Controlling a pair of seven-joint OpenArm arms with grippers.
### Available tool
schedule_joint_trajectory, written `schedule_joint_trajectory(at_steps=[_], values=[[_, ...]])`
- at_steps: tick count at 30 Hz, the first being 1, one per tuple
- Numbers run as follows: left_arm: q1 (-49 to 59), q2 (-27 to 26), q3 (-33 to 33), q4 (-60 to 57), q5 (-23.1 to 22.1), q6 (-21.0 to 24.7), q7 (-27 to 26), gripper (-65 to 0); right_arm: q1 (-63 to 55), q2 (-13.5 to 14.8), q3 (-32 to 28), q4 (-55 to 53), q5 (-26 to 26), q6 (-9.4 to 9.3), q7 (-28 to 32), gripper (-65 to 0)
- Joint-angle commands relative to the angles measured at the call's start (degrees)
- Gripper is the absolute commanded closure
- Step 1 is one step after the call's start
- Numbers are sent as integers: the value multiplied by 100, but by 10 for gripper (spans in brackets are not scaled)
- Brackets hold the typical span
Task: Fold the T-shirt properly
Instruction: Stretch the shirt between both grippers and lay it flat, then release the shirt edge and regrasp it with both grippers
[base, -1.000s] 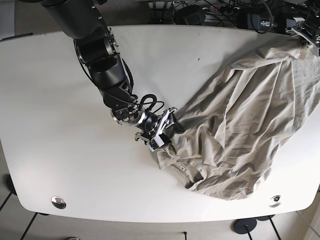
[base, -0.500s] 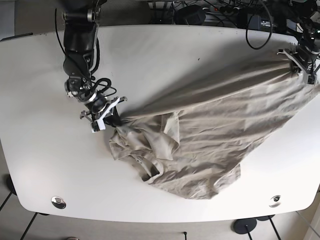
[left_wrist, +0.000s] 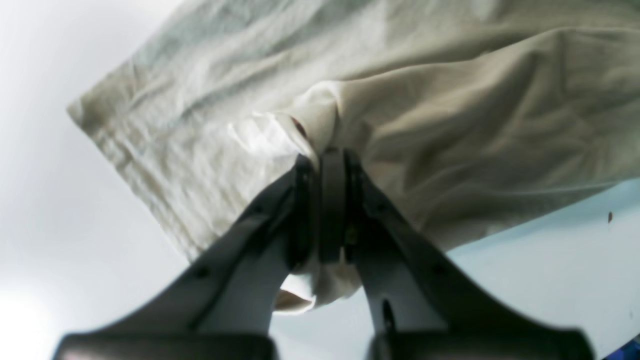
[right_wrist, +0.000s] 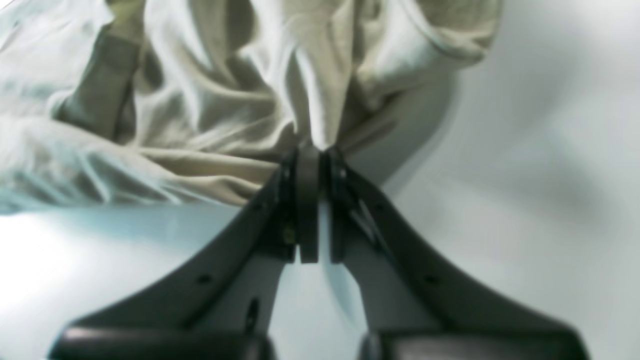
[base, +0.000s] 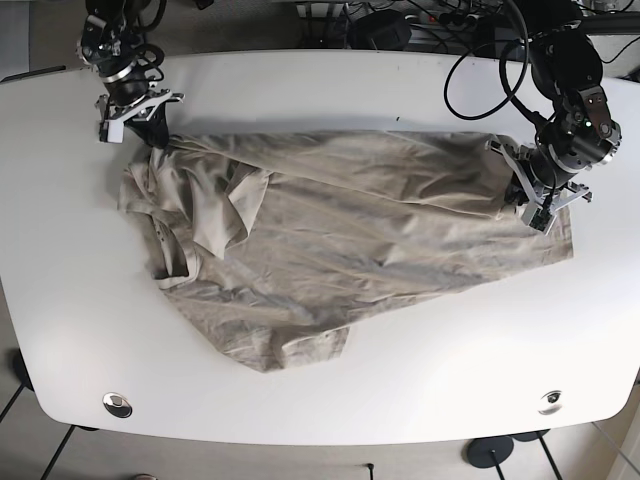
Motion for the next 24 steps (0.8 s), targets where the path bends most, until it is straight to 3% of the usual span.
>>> schedule_joint_trajectory(at_steps=[1,4,8,12,13,16,17,19,21,24], values=[[132,-141,-44,71,-51,32,-91,0,-273,30,7,236,140,24,23,-22],[563,-413,-158,-26,-60,32,-126,0,-660,-120,7,482,395,24,23,-24],[827,-378,-774,-211,-60,32,-126,0,-967,-173,-28,781,430,24,23,-24],[1003,-369,-827,-184,-60,32,-91,-6,-1038,-304,-19,975,395,-2,-12,-36],[1029,-369,-827,-184,-60,32,-91,-61,-1038,-304,-2,1071,386,-11,-135,-73],[1020,-361,-835,-193,-69,32,-91,-336,-1011,-278,69,1590,413,24,-794,-395],[1011,-352,-835,-167,-86,32,-91,-374,-1011,-278,130,1713,421,24,-794,-460],[985,-194,-835,18,-104,32,-91,-378,-721,-261,183,1994,360,24,-820,-588],[906,-115,-827,299,-245,32,-91,-378,-466,-94,183,2038,369,-11,-829,-609],[888,-158,-844,519,-948,32,-91,-378,228,144,139,1818,369,-29,-1040,-606]])
